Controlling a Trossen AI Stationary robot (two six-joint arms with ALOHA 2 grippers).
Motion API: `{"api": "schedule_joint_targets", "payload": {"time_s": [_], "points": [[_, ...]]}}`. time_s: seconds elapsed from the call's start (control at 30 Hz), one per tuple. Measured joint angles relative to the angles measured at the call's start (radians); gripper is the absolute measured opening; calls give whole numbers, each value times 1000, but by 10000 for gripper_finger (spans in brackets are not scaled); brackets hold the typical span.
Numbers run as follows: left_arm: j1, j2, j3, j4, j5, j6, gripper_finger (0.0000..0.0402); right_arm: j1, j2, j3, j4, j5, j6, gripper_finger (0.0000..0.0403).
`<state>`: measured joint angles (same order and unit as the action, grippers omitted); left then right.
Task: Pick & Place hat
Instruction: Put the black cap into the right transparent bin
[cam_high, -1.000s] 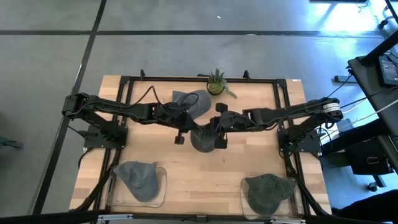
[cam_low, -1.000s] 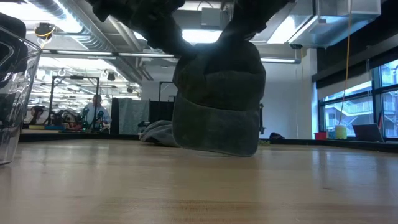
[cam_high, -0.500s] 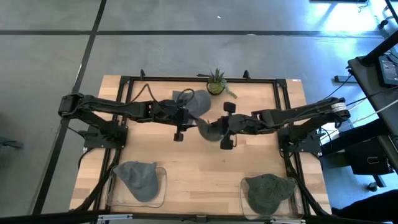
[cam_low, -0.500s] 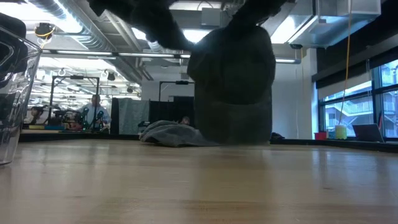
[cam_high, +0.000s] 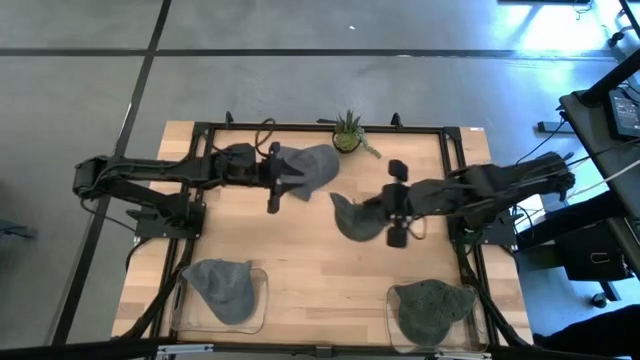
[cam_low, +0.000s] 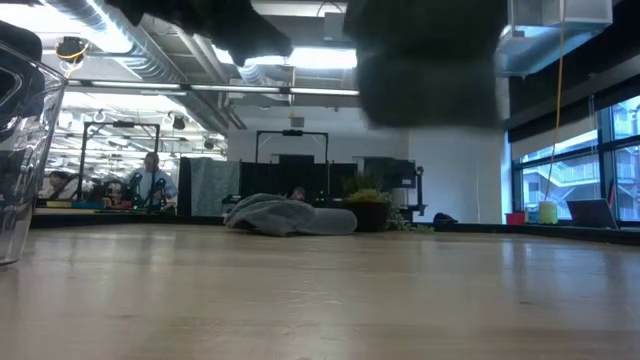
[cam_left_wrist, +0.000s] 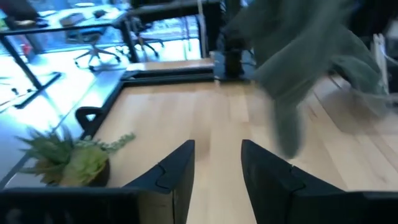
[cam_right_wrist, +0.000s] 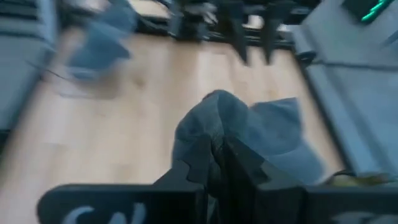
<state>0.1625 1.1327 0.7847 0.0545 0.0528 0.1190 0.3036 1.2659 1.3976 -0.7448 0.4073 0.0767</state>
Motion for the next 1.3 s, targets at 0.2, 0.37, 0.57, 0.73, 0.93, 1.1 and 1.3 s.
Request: {"api": "schedule_joint_targets", "payload": {"time_s": [0.2, 0.37, 0.57, 0.73, 0.93, 1.1, 1.3], "points": [[35, -8, -35, 55, -1, -55, 129, 112, 3, 215, -183, -87, 252, 31], [38, -1, -35, 55, -6, -57, 126, 218, 5, 355, -236, -97, 404, 31], [38, -1, -35, 55, -8, -81, 127, 387, 21, 371, -299, -25, 640, 31], [38, 0, -35, 54, -8, -91, 125, 560, 72, 327, -362, 66, 900, 31], [38, 0, -35, 54, -10, -100, 124, 722, 161, 324, -493, 138, 1211, 31], [38, 0, -35, 54, -18, -148, 127, 810, 202, 323, -534, 193, 1412, 31], [38, 0, -35, 50, -18, -162, 125, 876, 284, 324, -551, 246, 1466, 31]]}}
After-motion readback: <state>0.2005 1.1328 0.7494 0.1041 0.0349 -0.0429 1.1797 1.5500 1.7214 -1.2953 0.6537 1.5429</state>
